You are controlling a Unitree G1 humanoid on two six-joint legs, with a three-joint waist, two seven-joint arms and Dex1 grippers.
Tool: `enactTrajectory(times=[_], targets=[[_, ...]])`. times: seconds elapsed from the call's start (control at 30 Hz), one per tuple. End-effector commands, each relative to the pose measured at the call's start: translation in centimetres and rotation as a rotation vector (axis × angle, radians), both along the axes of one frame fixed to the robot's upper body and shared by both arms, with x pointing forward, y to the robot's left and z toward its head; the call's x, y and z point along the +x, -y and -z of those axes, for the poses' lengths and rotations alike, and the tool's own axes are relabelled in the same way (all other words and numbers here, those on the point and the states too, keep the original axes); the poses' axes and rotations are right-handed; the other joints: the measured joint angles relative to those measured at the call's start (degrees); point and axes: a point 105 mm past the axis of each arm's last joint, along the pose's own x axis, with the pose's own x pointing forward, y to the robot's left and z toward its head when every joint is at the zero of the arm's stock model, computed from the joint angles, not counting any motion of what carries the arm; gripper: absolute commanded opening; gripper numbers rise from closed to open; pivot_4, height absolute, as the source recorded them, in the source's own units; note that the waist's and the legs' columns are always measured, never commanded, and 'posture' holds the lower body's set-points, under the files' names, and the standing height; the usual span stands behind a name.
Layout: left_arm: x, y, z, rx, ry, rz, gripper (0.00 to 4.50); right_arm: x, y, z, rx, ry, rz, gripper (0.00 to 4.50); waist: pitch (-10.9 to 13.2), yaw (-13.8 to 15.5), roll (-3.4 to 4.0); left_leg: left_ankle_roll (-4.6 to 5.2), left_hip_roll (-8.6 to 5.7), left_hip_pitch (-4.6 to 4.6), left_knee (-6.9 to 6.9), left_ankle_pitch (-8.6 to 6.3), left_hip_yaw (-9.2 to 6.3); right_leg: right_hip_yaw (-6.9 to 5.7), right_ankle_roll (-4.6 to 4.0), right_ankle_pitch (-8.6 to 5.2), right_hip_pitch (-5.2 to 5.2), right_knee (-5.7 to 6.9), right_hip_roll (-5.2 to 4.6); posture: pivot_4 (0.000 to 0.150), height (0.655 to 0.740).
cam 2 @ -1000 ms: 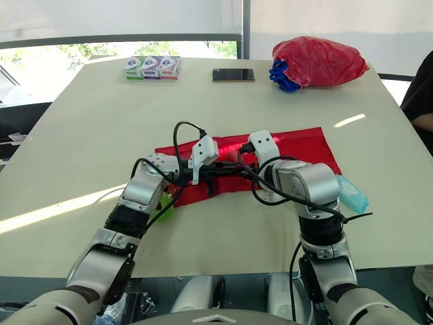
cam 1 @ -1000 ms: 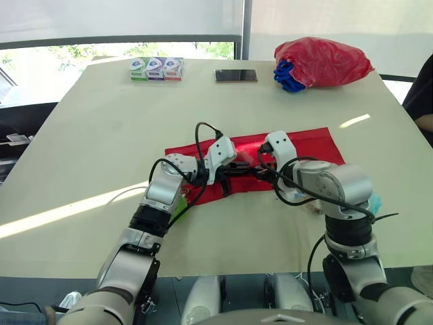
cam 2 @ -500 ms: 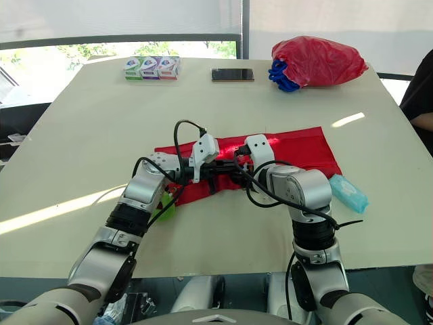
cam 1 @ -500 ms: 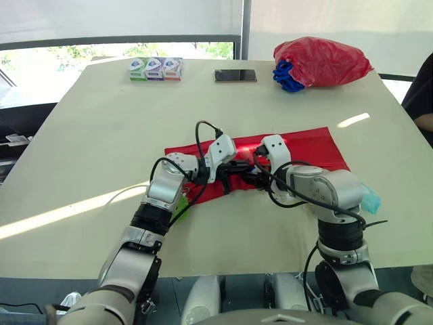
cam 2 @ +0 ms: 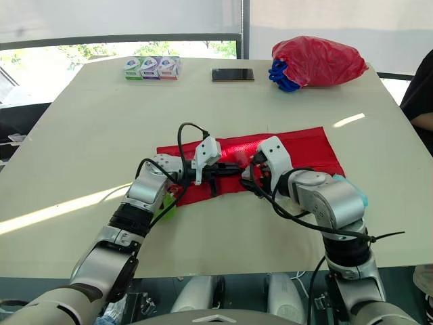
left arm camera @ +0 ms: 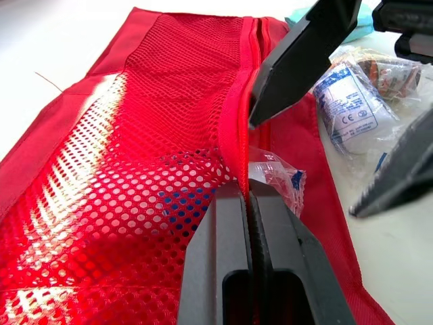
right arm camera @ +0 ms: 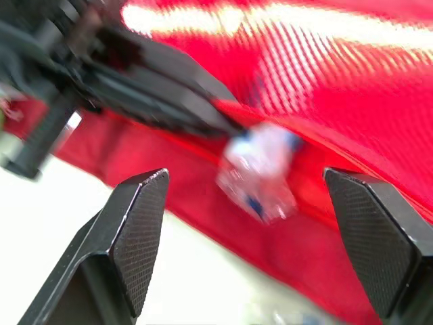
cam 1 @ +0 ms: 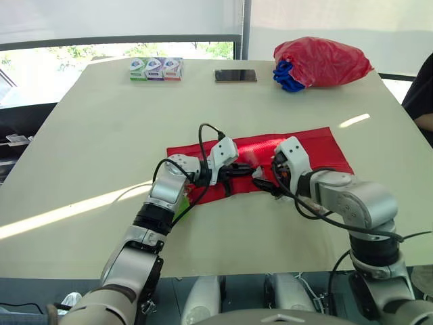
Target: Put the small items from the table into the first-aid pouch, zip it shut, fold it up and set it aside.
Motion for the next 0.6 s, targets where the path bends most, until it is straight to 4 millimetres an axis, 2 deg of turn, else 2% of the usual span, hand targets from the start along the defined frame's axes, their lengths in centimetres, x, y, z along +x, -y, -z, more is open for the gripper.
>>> enactTrajectory(times=[0.03, 0.17, 0.2, 0.4, 0.6], targets=[[0.1, 0.5, -0.9, -0.003, 0.035, 0.027, 0.0, -0.4, 0.0, -1.1, -0.025, 0.109, -0.06, 2.18, 0.0, 0.0, 0.0, 0.0, 0.0, 0.0, 0.0, 0.0, 0.0, 0.0, 0.0, 0.0, 0.0, -0.01, 0.0, 0.15, 0.74], [0.1, 0.5, -0.9, 0.0, 0.034, 0.033, 0.0, -0.6, 0.1, -0.9, -0.074, 0.147, -0.108, 0.26, 0.0, 0.0, 0.0, 0.02, 0.01, 0.0, 0.0, -0.01, 0.01, 0.01, 0.0, 0.0, 0.0, -0.01, 0.0, 0.15, 0.74], [0.1, 0.5, -0.9, 0.0, 0.034, 0.034, 0.0, -0.6, 0.1, -0.7, -0.085, 0.149, -0.117, 0.04, 0.0, 0.02, 0.0, 0.02, 0.01, 0.0, 0.0, -0.01, 0.0, 0.0, 0.0, 0.0, 0.0, -0.01, 0.0, 0.15, 0.74], [0.1, 0.7, -1.0, -0.003, 0.034, 0.033, 0.0, -0.1, -0.3, 0.2, -0.104, 0.152, -0.122, 0.04, 0.0, 0.06, -0.01, 0.02, 0.02, 0.0, 0.0, -0.01, 0.01, 0.0, 0.0, 0.0, 0.01, -0.02, -0.01, 0.15, 0.74], [-0.1, 0.8, -1.0, -0.008, 0.031, 0.038, 0.0, 1.9, -0.9, 0.6, -0.097, 0.167, -0.068, 0.04, 0.0, 0.07, -0.01, 0.01, 0.01, 0.0, 0.01, -0.01, 0.02, 0.01, 0.0, 0.0, 0.01, -0.02, -0.01, 0.15, 0.74]])
